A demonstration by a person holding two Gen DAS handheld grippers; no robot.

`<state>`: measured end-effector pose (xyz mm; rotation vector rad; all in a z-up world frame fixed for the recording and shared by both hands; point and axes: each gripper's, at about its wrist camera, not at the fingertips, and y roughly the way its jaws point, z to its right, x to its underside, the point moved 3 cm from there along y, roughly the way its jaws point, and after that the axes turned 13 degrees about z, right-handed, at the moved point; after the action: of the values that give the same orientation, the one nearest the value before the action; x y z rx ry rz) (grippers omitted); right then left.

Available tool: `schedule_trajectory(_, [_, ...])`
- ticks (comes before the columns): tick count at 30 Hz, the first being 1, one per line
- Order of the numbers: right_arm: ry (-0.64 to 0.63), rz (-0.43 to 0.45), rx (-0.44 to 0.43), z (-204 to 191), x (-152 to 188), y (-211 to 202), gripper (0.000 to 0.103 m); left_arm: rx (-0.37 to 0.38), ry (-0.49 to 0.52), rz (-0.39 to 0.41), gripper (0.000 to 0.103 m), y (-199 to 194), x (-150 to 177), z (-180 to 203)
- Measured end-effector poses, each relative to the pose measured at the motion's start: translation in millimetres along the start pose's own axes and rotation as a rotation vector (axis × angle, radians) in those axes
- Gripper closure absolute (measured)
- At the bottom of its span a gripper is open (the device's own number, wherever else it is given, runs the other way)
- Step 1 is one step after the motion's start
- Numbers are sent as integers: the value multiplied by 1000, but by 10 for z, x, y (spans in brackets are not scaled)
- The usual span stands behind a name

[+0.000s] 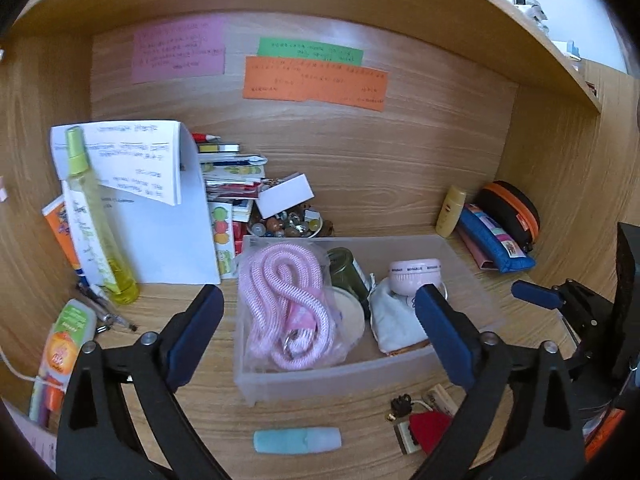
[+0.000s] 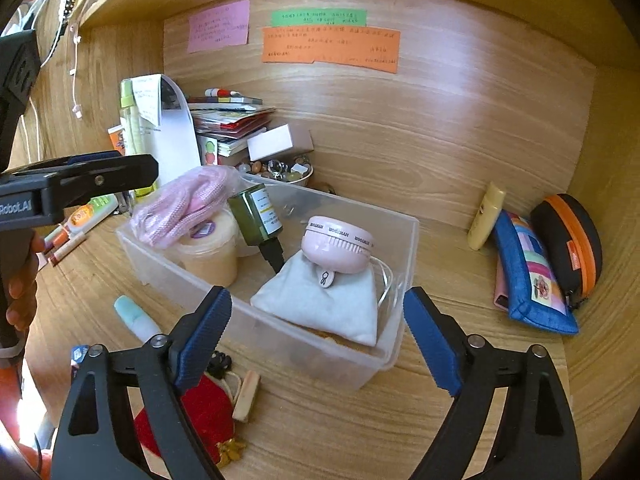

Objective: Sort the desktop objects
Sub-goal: 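Carry the rope bag and gourd charm into the clear box and release both, then move the left gripper to the light blue tube while the right moves to the red velvet pouch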

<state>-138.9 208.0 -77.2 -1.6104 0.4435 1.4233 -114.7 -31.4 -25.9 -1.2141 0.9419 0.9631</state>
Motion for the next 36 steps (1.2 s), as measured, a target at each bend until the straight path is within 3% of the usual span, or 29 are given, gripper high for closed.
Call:
schedule_trajectory(8, [-12,12,2,-128,92,-219,14,-57,-10,-4,5,-224,143,-125])
schedule_trajectory(17, [3,-5,4,-181,279,-375,14,-114,-1,-65,5,-405,470,-299])
schedule_trajectory(23, [35,-59,10,-135,443,-343,14,-82,4,-189,5,-309,819,-323])
schedule_trajectory(30, [111,-136,-44,-172,670,-287,14,-49,-4,-342,5,-74,1077,-340])
schedule_trajectory(36, [141,-187,-106,-364,788,-230,14,-44,-6,-403,5,59,1198,-294])
